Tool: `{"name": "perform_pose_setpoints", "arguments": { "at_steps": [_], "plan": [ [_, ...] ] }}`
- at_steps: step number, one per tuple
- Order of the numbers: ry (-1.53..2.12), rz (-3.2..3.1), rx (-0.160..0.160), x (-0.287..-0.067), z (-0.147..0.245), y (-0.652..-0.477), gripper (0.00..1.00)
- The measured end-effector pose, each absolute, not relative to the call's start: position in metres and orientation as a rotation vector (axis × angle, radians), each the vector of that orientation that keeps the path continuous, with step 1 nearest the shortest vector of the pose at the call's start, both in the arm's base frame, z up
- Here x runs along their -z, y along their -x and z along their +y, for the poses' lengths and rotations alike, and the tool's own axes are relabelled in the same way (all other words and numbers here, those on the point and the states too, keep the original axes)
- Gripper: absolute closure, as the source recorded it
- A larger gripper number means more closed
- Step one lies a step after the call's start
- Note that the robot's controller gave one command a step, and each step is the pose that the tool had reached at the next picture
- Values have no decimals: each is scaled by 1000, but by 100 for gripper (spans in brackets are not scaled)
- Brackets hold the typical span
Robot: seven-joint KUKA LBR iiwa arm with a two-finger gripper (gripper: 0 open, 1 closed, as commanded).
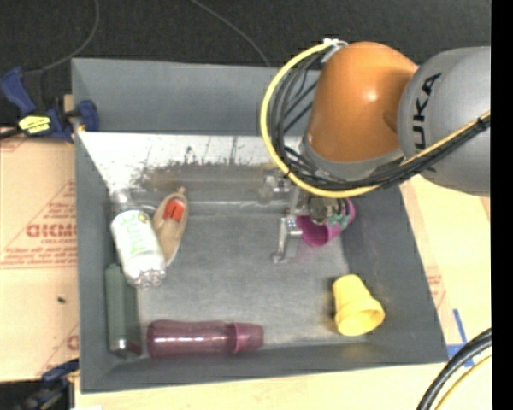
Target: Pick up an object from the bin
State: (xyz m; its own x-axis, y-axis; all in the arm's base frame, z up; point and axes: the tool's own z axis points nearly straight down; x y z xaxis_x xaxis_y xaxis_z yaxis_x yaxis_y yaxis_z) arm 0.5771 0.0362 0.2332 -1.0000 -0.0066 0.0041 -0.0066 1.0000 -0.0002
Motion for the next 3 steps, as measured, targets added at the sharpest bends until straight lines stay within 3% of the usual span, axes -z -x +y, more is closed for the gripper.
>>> {"name": "perform_pose_setpoints", "arguments": {
  "at_steps": [1, 2, 3],
  "plan": [
    [-10, -3138, 0, -235, 36, -577, 0],
    [-215, -3134, -2, -191, 36, -600, 0],
    [-232, -3130, -2, -217, -39, -546, 0]
  ]
}}
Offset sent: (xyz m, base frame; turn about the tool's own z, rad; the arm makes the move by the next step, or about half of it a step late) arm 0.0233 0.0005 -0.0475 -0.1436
